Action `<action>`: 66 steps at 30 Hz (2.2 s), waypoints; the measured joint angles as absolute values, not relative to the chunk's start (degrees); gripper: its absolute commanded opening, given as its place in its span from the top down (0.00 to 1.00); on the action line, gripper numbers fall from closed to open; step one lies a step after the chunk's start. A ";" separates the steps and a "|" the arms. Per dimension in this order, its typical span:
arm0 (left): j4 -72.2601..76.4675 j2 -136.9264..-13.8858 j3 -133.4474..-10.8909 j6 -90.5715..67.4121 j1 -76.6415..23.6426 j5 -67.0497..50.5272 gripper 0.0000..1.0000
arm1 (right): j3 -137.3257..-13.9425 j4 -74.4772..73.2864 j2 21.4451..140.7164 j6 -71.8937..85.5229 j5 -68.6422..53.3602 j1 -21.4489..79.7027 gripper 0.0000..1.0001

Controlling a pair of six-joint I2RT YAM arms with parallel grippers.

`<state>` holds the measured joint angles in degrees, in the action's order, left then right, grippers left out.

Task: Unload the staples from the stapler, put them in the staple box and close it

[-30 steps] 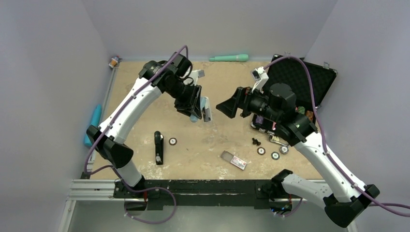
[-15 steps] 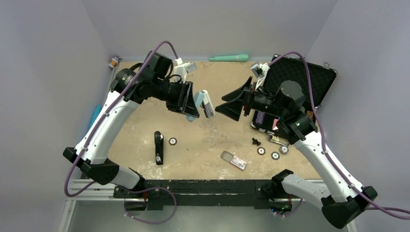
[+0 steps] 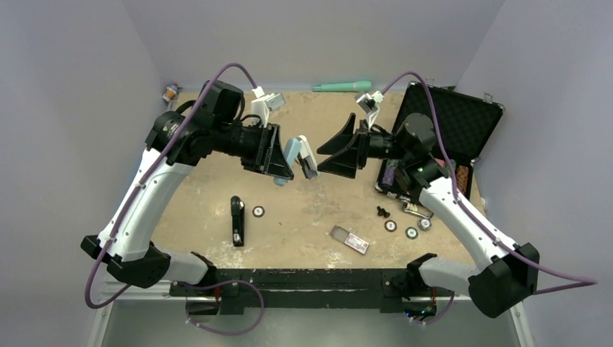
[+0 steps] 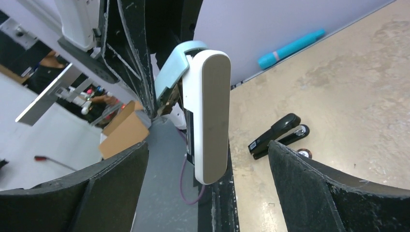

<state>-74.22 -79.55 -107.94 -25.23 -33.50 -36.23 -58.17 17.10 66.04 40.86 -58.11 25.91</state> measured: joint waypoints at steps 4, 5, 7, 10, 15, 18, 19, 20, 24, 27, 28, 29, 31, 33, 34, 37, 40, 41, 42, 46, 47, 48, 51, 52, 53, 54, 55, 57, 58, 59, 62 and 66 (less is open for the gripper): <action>-74.22 -78.76 -107.94 -25.98 -33.50 -36.51 1.00 | -58.13 22.13 68.31 43.05 -61.56 25.91 0.01; -74.22 -78.72 -107.94 -26.00 -33.50 -36.67 1.00 | -58.13 23.92 68.97 44.05 -62.81 25.91 0.01; -74.22 -78.72 -107.94 -26.02 -33.50 -36.73 1.00 | -58.13 26.37 69.89 45.34 -64.49 25.91 0.01; -74.22 -78.72 -107.94 -26.11 -33.50 -36.75 1.00 | -58.13 28.32 70.89 46.11 -66.92 25.91 0.02; -74.24 -78.74 -108.49 -26.39 -33.50 -37.08 1.00 | -58.13 29.04 72.18 46.54 -68.79 26.00 0.03; -74.15 -78.74 -109.27 -26.39 -33.50 -37.23 1.00 | -58.35 29.21 72.93 46.70 -68.95 26.59 0.05; -74.02 -78.74 -109.36 -26.39 -33.50 -37.34 1.00 | -58.50 29.21 73.23 46.76 -68.99 26.89 0.06; -73.95 -78.74 -109.43 -26.39 -33.50 -37.41 1.00 | -58.72 29.21 73.52 46.87 -69.01 27.22 0.07; -73.80 -78.76 -109.40 -26.39 -33.50 -37.52 1.00 | -60.29 29.21 74.67 47.09 -68.93 29.06 0.12; -73.76 -78.76 -109.43 -26.41 -33.50 -37.54 1.00 | -60.93 29.30 74.94 47.44 -68.88 30.00 0.18; -73.73 -78.76 -109.40 -26.41 -33.50 -37.54 1.00 | -61.14 29.45 75.00 47.59 -68.88 30.26 0.20; -73.71 -78.76 -109.43 -26.41 -33.50 -37.54 1.00 | -61.23 29.56 75.02 47.64 -68.84 30.46 0.24; -73.49 -78.76 -109.40 -26.44 -33.50 -37.54 1.00 | -61.49 29.69 75.29 47.83 -68.90 30.98 0.34; -73.21 -78.74 -109.40 -26.44 -33.50 -37.54 1.00 | -61.82 29.89 75.77 48.01 -68.93 31.57 0.40; -73.12 -78.74 -109.43 -26.46 -33.50 -37.54 1.00 | -61.82 29.85 75.88 47.99 -68.93 31.79 0.43; -72.97 -78.72 -109.40 -26.44 -33.50 -37.54 1.00 | -61.82 29.95 76.18 48.16 -68.97 32.45 0.54; -72.73 -78.61 -109.43 -26.44 -33.50 -38.24 1.00 | -61.82 29.89 76.25 48.23 -69.01 32.73 0.67; -72.66 -78.48 -109.40 -26.39 -33.50 -38.50 1.00 | -61.82 29.85 76.25 48.31 -68.97 32.73 0.71; -72.53 -78.30 -109.40 -26.28 -33.52 -38.72 1.00 | -61.82 29.69 76.25 48.71 -68.97 32.73 0.77; -72.55 -77.93 -109.40 -25.91 -33.54 -38.70 1.00 | -61.82 29.61 76.23 49.08 -68.99 32.73 1.00; -72.58 -77.91 -109.40 -25.89 -33.56 -38.65 1.00 | -61.82 29.54 76.23 49.08 -69.01 32.73 1.00; -72.62 -77.91 -109.40 -25.87 -33.56 -38.65 1.00 | -61.82 29.43 76.23 49.01 -68.99 32.73 1.00; -72.90 -77.89 -109.40 -25.71 -33.56 -38.54 0.96 | -61.82 28.73 76.16 48.60 -68.99 32.73 1.00; -73.10 -77.87 -109.40 -25.67 -33.56 -38.52 0.87 | -61.82 28.23 76.09 48.31 -68.97 32.73 1.00; -73.34 -77.84 -109.40 -25.47 -33.56 -38.35 0.76 | -61.89 27.51 76.03 47.79 -68.95 32.73 1.00; -73.56 -77.80 -109.38 -25.30 -33.56 -38.04 0.64 | -62.15 26.33 76.01 47.05 -68.95 32.75 1.00; -73.65 -77.76 -109.27 -25.12 -33.56 -37.63 0.46 | -62.72 24.38 76.01 45.93 -68.73 32.75 1.00; -73.54 -77.52 -109.03 -24.88 -33.56 -36.86 0.27 | -64.18 20.16 76.12 43.59 -68.38 32.86 1.00; -73.45 -77.32 -108.86 -24.80 -33.52 -36.23 0.22 | -64.90 18.22 76.12 42.44 -67.88 32.91 1.00; -73.54 -77.10 -108.77 -24.80 -33.50 -35.66 0.18 | -65.39 16.58 76.12 41.50 -67.33 32.91 1.00; -73.41 -76.16 -108.07 -24.88 -33.50 -33.98 0.00 | -65.65 12.86 76.12 39.72 -65.73 32.91 1.00; -73.47 -75.77 -107.83 -24.91 -33.50 -32.08 0.00 | -65.56 7.38 76.09 37.65 -62.37 32.91 1.00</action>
<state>-73.47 -75.77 -107.83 -24.91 -33.50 -32.08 -65.56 7.38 76.09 37.65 -62.37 32.91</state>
